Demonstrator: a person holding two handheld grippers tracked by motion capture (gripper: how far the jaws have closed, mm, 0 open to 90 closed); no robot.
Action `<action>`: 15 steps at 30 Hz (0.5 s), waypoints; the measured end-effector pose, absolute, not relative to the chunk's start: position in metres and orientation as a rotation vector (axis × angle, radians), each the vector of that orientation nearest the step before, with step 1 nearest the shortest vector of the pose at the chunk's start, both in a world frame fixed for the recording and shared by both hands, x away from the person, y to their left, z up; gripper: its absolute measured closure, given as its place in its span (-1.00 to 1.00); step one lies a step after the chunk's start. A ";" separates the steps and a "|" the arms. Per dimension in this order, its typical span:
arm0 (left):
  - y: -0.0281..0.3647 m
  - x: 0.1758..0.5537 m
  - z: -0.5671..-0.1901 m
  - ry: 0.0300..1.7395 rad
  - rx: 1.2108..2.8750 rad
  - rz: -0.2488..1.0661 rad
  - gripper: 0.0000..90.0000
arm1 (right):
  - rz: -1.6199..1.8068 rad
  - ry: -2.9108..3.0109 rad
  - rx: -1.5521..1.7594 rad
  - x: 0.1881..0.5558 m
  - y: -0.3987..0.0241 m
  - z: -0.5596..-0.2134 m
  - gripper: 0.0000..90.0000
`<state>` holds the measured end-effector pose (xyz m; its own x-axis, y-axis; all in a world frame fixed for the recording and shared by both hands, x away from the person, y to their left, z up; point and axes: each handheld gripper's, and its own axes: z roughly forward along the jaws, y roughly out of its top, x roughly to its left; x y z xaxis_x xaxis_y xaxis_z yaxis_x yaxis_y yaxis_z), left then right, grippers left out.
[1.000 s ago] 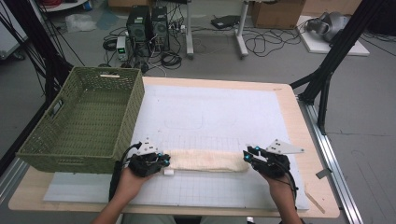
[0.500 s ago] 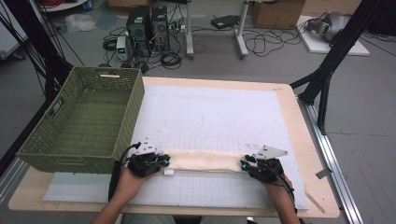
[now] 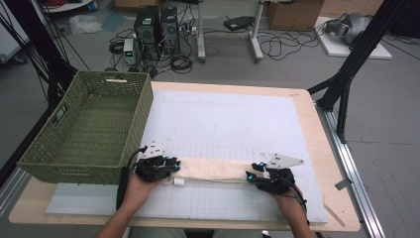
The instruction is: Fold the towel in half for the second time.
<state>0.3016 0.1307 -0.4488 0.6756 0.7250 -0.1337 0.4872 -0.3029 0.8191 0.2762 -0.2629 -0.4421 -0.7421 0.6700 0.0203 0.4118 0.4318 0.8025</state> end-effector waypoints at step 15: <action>0.149 0.302 -0.433 0.901 1.781 0.321 0.10 | 1.239 2.183 1.077 0.274 -0.294 -0.428 -0.25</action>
